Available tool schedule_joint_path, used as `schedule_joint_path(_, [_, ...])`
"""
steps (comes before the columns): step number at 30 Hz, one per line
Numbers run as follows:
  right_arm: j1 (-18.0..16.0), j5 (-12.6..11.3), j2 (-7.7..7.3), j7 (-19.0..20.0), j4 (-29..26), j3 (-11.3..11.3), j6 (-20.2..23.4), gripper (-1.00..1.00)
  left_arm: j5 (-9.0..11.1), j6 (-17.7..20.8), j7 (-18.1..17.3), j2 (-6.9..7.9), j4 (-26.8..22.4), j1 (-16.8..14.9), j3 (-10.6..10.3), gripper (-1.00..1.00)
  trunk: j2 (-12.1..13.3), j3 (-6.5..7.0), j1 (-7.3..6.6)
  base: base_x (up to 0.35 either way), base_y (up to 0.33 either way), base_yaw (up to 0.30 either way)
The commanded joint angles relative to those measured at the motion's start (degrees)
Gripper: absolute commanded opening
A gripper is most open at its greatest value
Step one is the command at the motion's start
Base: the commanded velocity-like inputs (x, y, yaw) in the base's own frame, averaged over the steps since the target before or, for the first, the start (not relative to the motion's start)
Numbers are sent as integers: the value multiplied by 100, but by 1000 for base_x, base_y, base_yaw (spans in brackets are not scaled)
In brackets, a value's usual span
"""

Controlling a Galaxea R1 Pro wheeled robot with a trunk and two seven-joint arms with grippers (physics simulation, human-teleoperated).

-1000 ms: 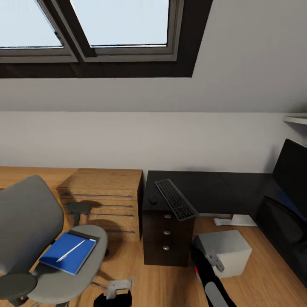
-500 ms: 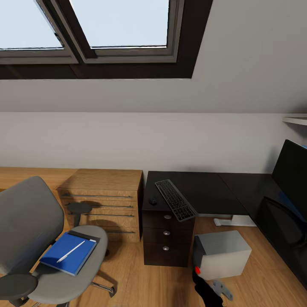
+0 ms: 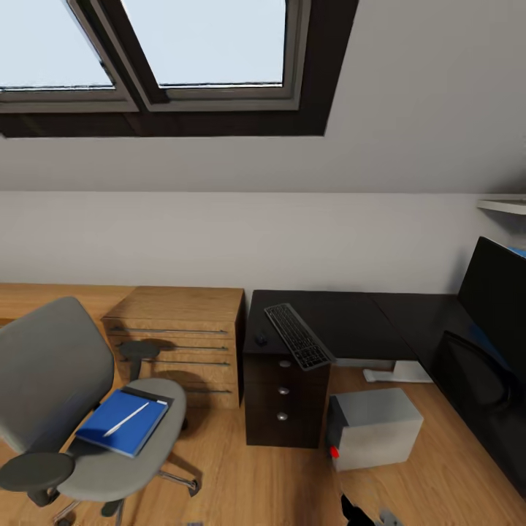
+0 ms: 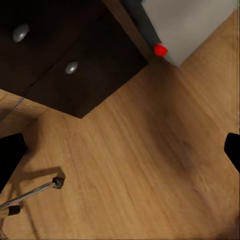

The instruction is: In the bedroom, organize the workspace by keeping the computer under the desk, ensuring the monitor is on the desk, placing the keyboard on the desk next to the monitor, placing the mouse on the desk next to the keyboard, moving the folder from the swivel chair onto the desk next to the mouse, stacking the notebook on top of the folder with the pen on top of the notebook, and positioning the swivel chair next to the desk.

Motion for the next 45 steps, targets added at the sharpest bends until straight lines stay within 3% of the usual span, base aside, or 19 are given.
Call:
schedule_joint_path(1, [-4, -51, 2, 57, 11, -26, -9, 100, 36, 51, 37, 3, 21, -1, -6, 100, -5, -6, -3, -311, -163, 0])
schedule_joint_path(8, [-4, -49, 0, 64, 57, -25, -12, 100, 30, -149, 32, 8, 246, -1, -5, 100, -5, -6, -3, -285, -205, 0])
schedule_joint_path(9, [-4, -49, 0, 65, 60, -25, -11, 100, 32, -424, 32, 11, 289, -1, -4, 100, -5, -6, -3, -257, -240, 0])
schedule_joint_path(10, [-4, -49, 0, 65, 66, -24, -11, 100, 34, -463, 32, 17, 298, -1, -3, 100, -5, -6, -3, -251, -245, 0])
schedule_joint_path(23, [-4, -48, 7, 73, 251, -24, -15, 100, 37, -588, 31, 67, 654, -1, 24, 100, -5, -11, -3, -273, -205, 0])
schedule_joint_path(28, [-4, -48, 8, 67, 255, -24, -18, 100, 45, -910, 28, 67, 671, -1, 25, 100, -5, -46, -3, -313, -143, 0])
schedule_joint_path(45, [-4, -48, 0, 75, 258, -24, -10, 100, 44, -981, 30, 59, 675, -1, -1, 100, -5, -146, -3, -316, -138, 0])
